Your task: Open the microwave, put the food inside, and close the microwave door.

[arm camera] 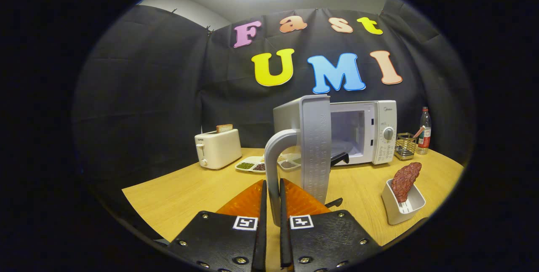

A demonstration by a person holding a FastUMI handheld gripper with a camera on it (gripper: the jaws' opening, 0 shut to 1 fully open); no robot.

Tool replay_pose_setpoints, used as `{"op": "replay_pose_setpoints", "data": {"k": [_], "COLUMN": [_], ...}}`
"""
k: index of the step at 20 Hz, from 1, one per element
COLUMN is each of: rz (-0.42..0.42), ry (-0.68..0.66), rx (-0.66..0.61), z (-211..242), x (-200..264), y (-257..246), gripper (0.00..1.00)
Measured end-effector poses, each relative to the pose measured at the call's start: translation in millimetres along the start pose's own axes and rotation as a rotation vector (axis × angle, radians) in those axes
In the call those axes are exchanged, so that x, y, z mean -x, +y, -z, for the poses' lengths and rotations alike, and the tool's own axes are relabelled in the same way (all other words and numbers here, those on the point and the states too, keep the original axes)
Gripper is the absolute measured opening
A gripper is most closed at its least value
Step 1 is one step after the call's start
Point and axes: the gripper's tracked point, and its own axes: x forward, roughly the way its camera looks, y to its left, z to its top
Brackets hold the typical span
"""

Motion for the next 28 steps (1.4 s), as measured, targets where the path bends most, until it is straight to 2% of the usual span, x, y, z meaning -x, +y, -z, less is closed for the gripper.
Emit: {"op": "replay_pose_setpoints", "data": {"k": [5,9,13,16,17,18,19,20,22,25,28], "rz": [-0.111,-0.196,-0.288,-0.273,-0.257,-0.219,-0.174,-0.134,-0.06,0.009,0.028], "ry": [0.025,-0.004,-0.007,0.027,0.015,-0.009,-0.027,-0.032,-0.033,-0.015,0.071], "rx": [0.053,0.062,0.033,0.038,0.019,0.005,-0.004,-0.006,0.017,0.046,-0.074], "z": [11,-2,-30,-45,-54,-66,-76,-78,-79,-71,-39], "x": [9,24,43,44,45,44,45,43,39,29,7], "y": [64,69,31,-43,-70,-100,-128,-153,-197,-249,-296], "gripper": [0.14,0.13,0.14,0.14,0.2,0.45,0.52,0.72,0.95,0.96,0.96]}}
